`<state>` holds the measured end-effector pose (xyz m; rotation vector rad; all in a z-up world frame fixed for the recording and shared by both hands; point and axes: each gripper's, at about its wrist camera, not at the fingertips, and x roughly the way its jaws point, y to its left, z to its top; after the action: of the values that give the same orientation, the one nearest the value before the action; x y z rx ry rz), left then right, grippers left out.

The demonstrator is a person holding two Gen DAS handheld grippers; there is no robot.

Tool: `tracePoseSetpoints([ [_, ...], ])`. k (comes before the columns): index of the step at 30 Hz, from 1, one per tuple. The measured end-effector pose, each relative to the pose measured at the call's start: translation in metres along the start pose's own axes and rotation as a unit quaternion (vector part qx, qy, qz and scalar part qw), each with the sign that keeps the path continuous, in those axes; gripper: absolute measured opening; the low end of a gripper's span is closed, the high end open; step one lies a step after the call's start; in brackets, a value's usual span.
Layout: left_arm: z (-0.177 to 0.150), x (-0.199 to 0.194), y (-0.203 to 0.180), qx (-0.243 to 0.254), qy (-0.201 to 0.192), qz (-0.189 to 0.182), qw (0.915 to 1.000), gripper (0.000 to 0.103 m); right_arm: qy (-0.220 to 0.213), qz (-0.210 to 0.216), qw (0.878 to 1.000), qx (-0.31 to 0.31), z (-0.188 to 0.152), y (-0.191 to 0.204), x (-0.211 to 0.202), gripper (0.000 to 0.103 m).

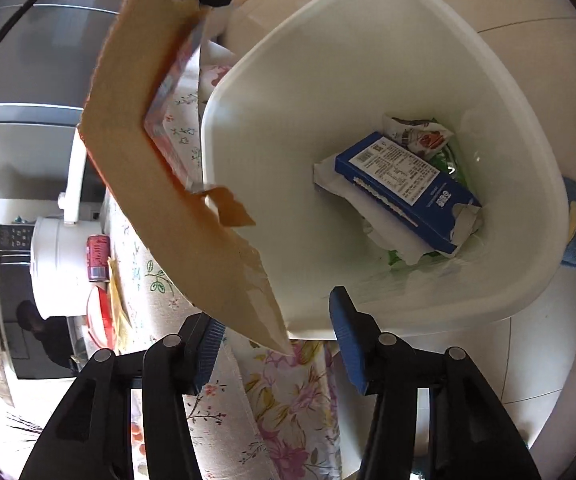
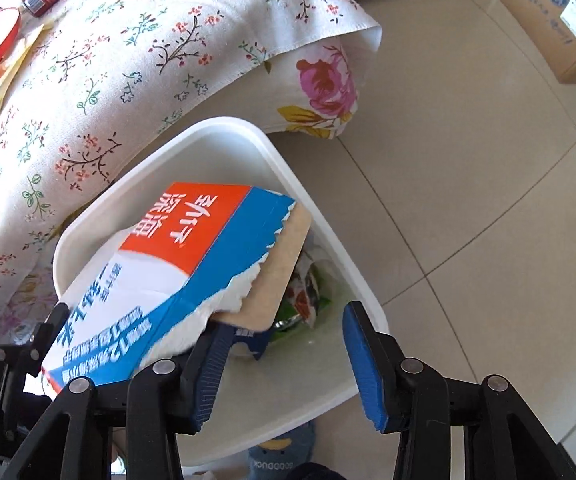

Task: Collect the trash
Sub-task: 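Open the right tool dropping the blue box while the left tool drops the orange bag, then move both tools back over the table toward the red-rimmed lid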

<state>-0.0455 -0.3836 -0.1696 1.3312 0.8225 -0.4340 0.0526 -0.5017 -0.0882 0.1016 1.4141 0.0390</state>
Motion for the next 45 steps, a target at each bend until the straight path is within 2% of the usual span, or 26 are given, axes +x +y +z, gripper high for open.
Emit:
tracePoseSetpoints([
  [2,0.001,-0.003,-0.001,0.003,-0.006,-0.015,0.9999,0.055,-0.004,0.001,1.000,0.001,0.001,-0.002,-0.003,0.060],
  [7,-0.001,-0.011,-0.004,0.015,-0.018,-0.036,0.9991,0.055,0.013,0.009,1.000,-0.016,0.001,0.008,0.007,0.061],
  [11,-0.006,-0.019,0.014,-0.007,-0.021,-0.097,0.9951,0.056,0.015,0.023,1.000,-0.015,0.001,0.009,0.007,0.061],
  [14,-0.010,-0.022,0.039,-0.053,-0.023,-0.127,0.9902,0.057,0.015,0.037,0.999,-0.010,0.003,0.008,0.005,0.061],
  [18,-0.027,-0.030,0.088,-0.127,-0.038,-0.170,0.9765,0.057,0.016,0.053,0.998,-0.003,0.006,0.008,0.004,0.061],
  [21,-0.044,-0.033,0.130,-0.194,-0.046,-0.171,0.9650,0.057,0.014,0.045,0.999,-0.004,0.009,0.010,0.004,0.061],
  [25,-0.067,-0.025,0.175,-0.274,-0.033,-0.155,0.9485,0.057,0.023,0.042,0.999,-0.018,0.009,0.021,0.014,0.062],
  [27,-0.081,-0.020,0.194,-0.320,-0.025,-0.152,0.9349,0.057,0.024,0.044,0.998,-0.025,0.010,0.027,0.016,0.062],
  [29,-0.099,-0.011,0.218,-0.375,-0.015,-0.156,0.9138,0.057,0.017,0.045,0.999,-0.025,0.012,0.030,0.014,0.062],
  [31,-0.123,-0.002,0.243,-0.435,-0.004,-0.157,0.8868,0.057,0.002,0.053,0.998,-0.021,0.016,0.032,0.007,0.062],
  [34,-0.166,0.013,0.276,-0.519,0.013,-0.158,0.8399,0.057,-0.020,0.075,0.997,-0.005,0.025,0.035,-0.003,0.062],
  [36,-0.192,0.020,0.294,-0.565,0.013,-0.170,0.8076,0.057,-0.034,0.094,0.995,0.001,0.032,0.040,-0.010,0.062],
  [38,-0.213,0.027,0.309,-0.597,0.012,-0.183,0.7807,0.057,-0.046,0.109,0.993,0.006,0.040,0.046,-0.015,0.066],
  [40,-0.226,0.033,0.319,-0.615,0.015,-0.186,0.7659,0.057,-0.051,0.129,0.990,0.009,0.048,0.054,-0.016,0.067],
  [43,-0.240,0.045,0.335,-0.626,0.014,-0.191,0.7558,0.057,-0.048,0.170,0.984,0.014,0.062,0.074,-0.014,0.067],
  [44,-0.248,0.048,0.341,-0.634,0.014,-0.194,0.7483,0.057,-0.044,0.186,0.981,0.015,0.067,0.081,-0.013,0.067],
  [45,-0.256,0.053,0.348,-0.646,0.013,-0.198,0.7373,0.057,-0.040,0.204,0.978,0.015,0.072,0.089,-0.010,0.067],
])
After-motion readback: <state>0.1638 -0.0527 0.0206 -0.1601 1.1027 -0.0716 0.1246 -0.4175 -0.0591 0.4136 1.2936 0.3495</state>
